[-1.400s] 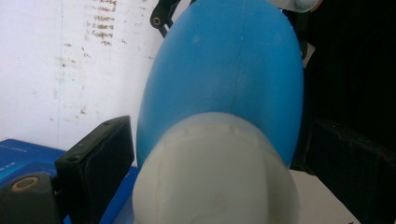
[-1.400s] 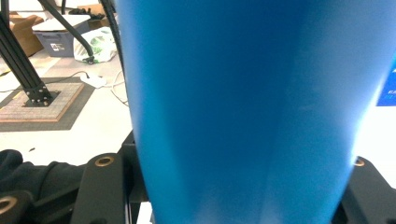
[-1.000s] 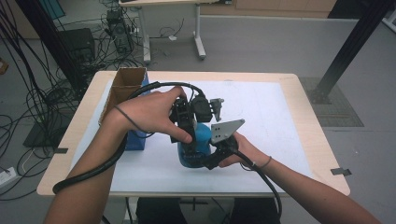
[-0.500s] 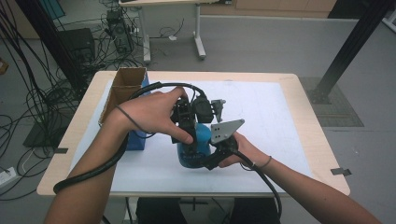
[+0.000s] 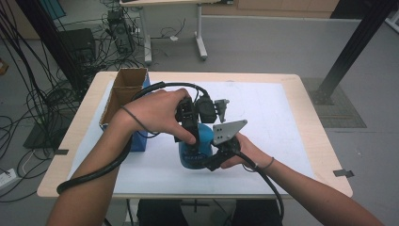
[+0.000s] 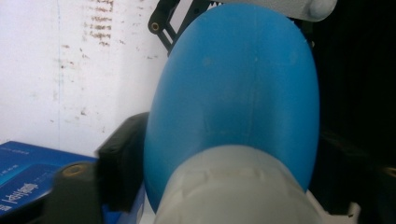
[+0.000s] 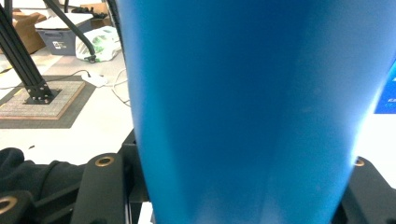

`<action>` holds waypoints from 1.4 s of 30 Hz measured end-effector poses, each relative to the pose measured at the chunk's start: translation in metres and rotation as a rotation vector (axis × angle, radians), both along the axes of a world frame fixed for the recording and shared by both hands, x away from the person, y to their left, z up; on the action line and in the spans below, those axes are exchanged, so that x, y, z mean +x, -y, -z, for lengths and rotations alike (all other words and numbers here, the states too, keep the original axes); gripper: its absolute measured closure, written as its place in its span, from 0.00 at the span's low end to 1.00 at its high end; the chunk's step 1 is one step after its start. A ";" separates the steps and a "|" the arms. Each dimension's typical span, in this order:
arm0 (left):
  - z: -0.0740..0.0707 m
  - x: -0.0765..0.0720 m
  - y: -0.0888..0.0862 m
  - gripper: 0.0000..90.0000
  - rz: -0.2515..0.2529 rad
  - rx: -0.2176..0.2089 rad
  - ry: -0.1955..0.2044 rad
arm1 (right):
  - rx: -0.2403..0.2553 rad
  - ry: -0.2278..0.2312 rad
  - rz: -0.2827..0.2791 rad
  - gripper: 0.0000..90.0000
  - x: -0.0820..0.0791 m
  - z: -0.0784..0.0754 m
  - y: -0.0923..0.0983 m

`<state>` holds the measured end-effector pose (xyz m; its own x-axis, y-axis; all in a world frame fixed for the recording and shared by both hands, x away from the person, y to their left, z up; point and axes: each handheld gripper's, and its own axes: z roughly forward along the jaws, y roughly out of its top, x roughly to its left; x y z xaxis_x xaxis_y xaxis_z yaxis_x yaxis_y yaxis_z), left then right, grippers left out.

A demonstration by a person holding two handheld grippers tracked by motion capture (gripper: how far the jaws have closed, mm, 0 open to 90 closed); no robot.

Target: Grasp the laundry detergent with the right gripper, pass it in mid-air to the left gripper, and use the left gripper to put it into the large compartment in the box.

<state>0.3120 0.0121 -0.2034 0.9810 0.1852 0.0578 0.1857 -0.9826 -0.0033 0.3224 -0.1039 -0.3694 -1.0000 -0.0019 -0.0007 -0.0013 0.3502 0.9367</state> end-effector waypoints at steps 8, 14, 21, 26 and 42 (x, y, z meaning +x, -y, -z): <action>0.000 0.001 0.000 0.40 -0.004 0.014 -0.008 | -0.001 0.003 -0.001 0.45 0.000 0.001 -0.001; 0.001 0.000 -0.001 0.40 -0.006 0.021 -0.014 | -0.004 0.004 -0.005 0.45 0.000 0.001 -0.002; 0.000 0.001 -0.002 0.40 -0.008 0.011 -0.007 | 0.000 0.003 -0.002 0.45 0.000 0.000 -0.002; 0.001 0.000 -0.002 0.40 -0.008 0.014 -0.009 | -0.004 0.002 -0.003 0.45 0.000 0.000 -0.002; 0.001 0.001 0.000 0.40 -0.011 0.019 -0.014 | 0.003 -0.003 -0.002 0.45 -0.001 0.001 -0.002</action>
<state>0.3127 0.0123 -0.2042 0.9796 0.1953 0.0476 0.1966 -0.9802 -0.0246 0.3213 -0.1019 -0.3708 -1.0000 -0.0038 0.0027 0.0012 0.3478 0.9376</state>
